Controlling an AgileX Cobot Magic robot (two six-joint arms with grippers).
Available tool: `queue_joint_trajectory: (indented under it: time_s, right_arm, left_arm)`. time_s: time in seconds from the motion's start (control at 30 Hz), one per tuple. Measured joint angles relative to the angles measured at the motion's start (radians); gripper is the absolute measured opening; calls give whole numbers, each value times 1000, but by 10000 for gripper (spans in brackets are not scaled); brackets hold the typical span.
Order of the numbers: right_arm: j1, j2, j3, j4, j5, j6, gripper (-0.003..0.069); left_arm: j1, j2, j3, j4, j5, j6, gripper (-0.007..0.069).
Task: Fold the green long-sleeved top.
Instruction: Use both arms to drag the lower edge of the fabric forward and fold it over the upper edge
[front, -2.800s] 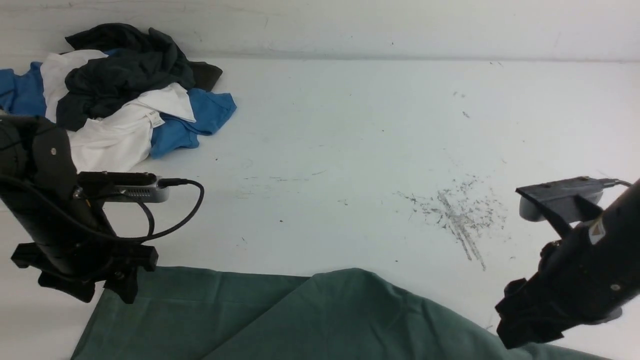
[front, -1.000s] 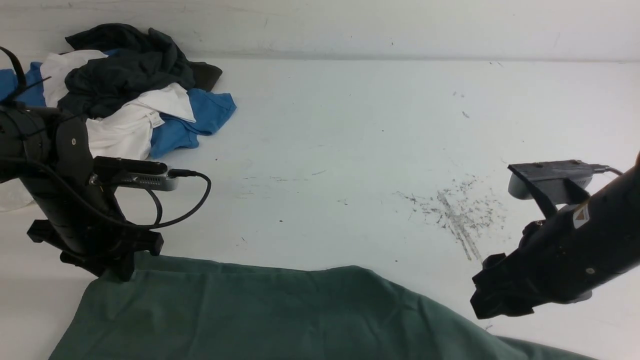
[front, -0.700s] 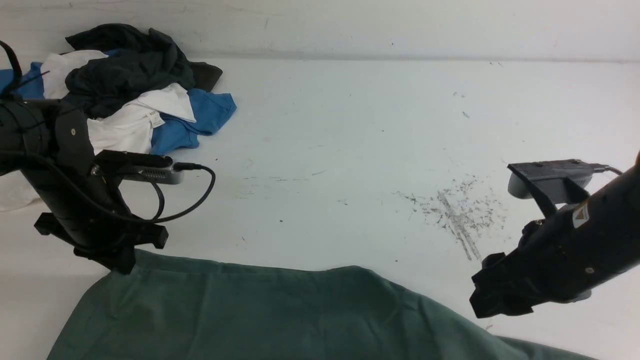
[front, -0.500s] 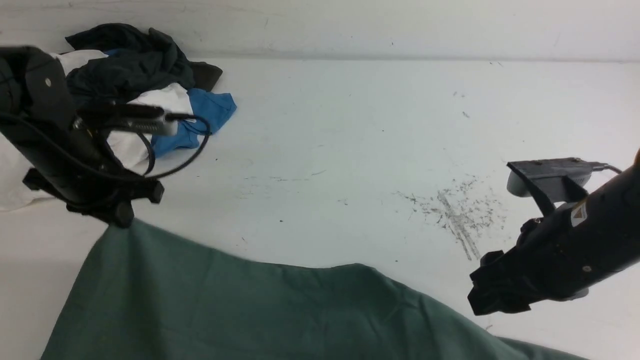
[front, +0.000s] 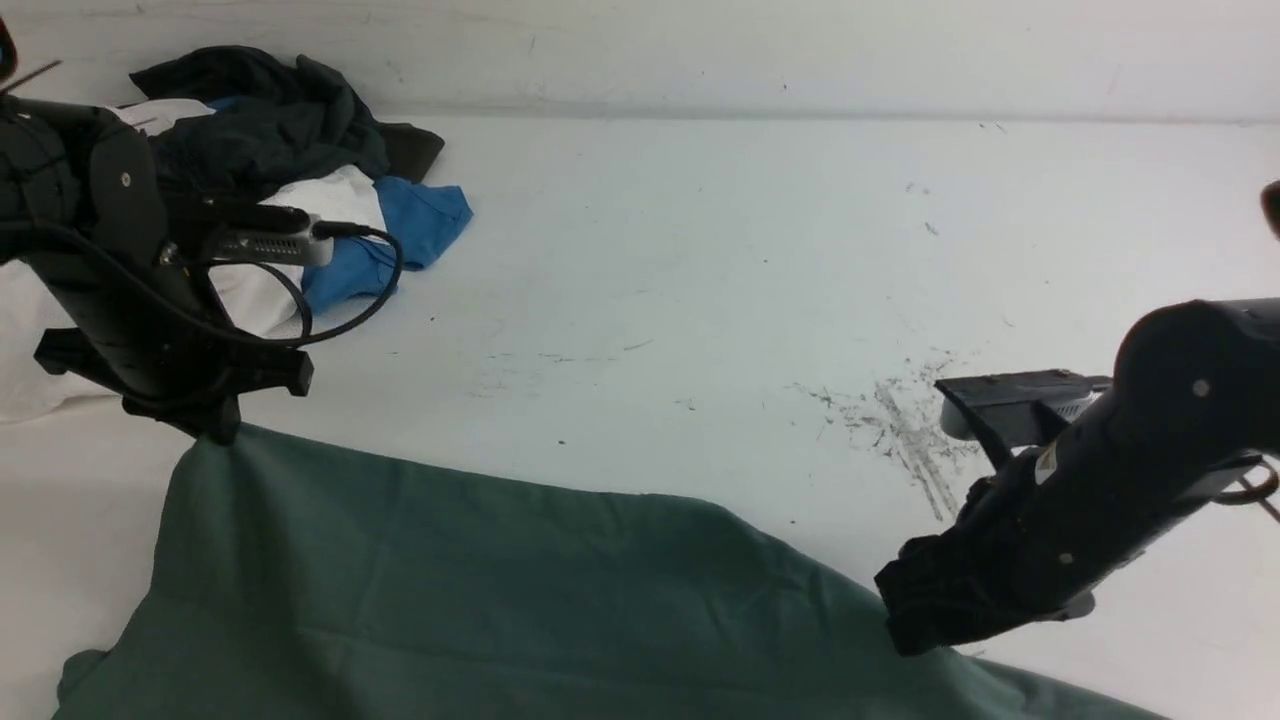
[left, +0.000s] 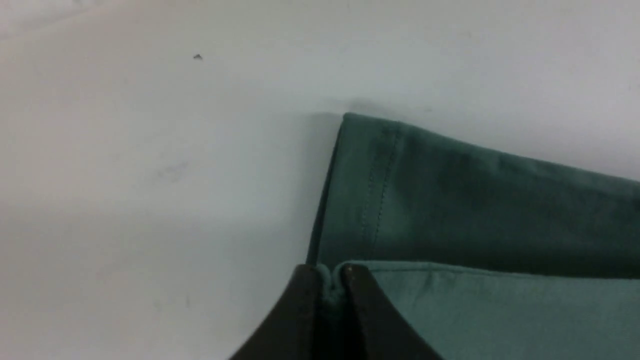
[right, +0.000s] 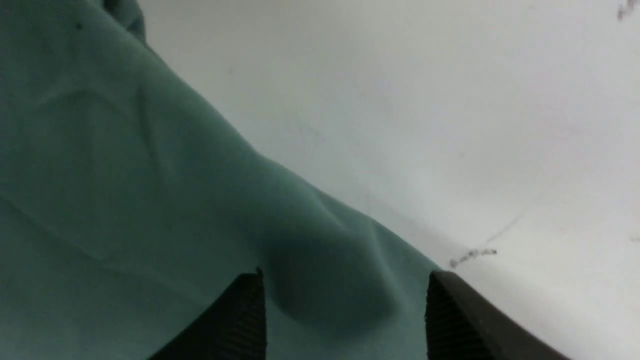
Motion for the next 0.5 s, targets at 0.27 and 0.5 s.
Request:
queue_joint_trajectory:
  time_s: [0.27,0.5]
  right_arm:
    - [102,-10,-80,8,-30,-27,139]
    - [108,56,-188,30,62,-98,-8]
  left_arm:
    - [0,14,-2,45,-93,-47,27]
    - [0,69,-2,73,-121,-69,141]
